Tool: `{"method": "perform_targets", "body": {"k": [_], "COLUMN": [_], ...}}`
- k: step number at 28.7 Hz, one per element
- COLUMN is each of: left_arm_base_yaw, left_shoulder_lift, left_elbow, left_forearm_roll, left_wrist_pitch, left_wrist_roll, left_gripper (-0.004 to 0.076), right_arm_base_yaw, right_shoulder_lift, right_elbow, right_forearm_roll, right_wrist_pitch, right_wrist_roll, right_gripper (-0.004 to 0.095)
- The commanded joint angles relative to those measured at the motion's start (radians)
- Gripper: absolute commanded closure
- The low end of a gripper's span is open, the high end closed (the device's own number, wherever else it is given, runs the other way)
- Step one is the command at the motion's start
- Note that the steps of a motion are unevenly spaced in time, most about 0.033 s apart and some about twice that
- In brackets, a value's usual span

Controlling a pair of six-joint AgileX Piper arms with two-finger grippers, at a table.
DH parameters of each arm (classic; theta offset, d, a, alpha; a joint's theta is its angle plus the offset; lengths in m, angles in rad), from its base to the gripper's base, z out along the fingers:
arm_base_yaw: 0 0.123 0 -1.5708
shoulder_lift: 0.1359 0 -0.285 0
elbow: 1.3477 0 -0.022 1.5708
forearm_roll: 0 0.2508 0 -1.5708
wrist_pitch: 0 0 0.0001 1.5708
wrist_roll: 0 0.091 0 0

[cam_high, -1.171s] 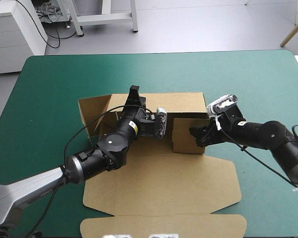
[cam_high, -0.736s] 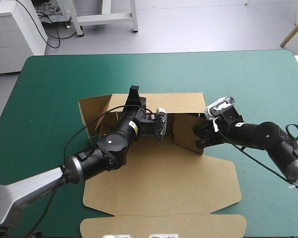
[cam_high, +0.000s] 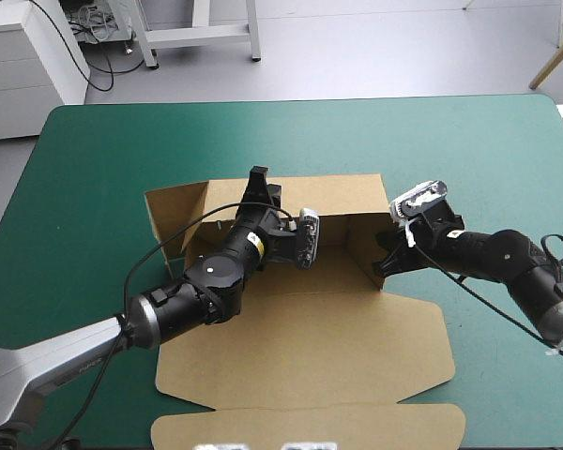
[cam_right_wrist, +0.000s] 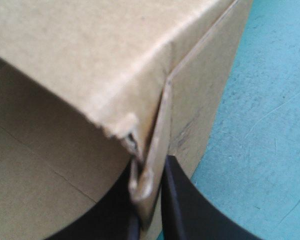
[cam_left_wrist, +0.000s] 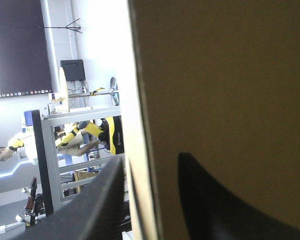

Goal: Fold the box

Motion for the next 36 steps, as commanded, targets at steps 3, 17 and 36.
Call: {"method": "perform_targets", "body": {"k": [3, 17, 36], "left_arm_base_yaw": [-0.075, -0.339, -0.458], "left_shoulder_lift": [-0.04, -0.176, -0.204], "left_elbow": [-0.03, -0.03, -0.126], "left_forearm_roll": [0.032, 0.033, -0.249], "left_wrist_pitch": [0.104, 0.273, 0.308], "left_wrist_roll": [-0.009, -0.031, 0.198], "left_gripper": [0.0135, 0.0125, 0.0703], "right_arm_base_yaw": [0.007, 0.007, 0.007], "right_shoulder_lift": [-0.02, -0.02, -0.02], "right_elbow": [-0.028, -0.028, -0.028], "right_forearm_roll": [0.051, 0.051, 0.051], "right_wrist_pitch": [0.041, 0.011, -0.003], "right_wrist_roll": [-0.013, 0.016, 0.019], "right_gripper": [0.0926, 0.0926, 0.0926]}}
